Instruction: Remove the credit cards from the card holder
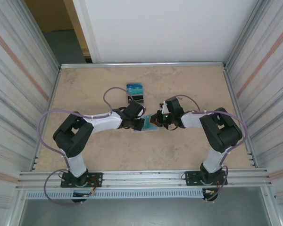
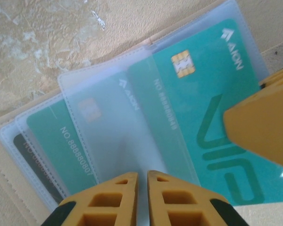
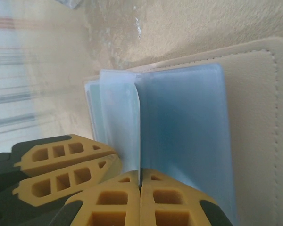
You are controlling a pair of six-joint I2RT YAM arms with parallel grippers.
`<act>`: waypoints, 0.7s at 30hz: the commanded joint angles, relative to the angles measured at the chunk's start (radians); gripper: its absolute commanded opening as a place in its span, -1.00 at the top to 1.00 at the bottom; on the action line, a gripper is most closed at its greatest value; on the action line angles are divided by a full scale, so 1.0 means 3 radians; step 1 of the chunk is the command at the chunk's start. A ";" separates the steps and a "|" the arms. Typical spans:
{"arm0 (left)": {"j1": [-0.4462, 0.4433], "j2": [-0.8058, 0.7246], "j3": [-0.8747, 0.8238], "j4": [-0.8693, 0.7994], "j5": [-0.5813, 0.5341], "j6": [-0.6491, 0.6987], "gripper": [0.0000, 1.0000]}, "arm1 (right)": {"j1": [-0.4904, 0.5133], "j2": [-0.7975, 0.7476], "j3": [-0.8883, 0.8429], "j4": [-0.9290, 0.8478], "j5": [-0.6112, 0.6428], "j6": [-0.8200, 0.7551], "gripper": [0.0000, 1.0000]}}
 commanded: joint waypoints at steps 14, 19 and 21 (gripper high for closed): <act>0.0036 -0.0471 -0.0130 -0.0251 -0.0002 -0.0063 0.50 | -0.0025 -0.0762 0.0243 -0.1296 0.0535 -0.0766 0.99; 0.0047 -0.0752 -0.0058 -0.0358 -0.0075 0.0023 0.10 | -0.0013 -0.1081 0.0218 -0.1389 0.0559 -0.1021 1.00; 0.0073 -0.0867 -0.0037 -0.0389 -0.0076 0.0105 -0.07 | 0.0020 -0.1193 0.0241 -0.1452 0.0551 -0.1161 1.00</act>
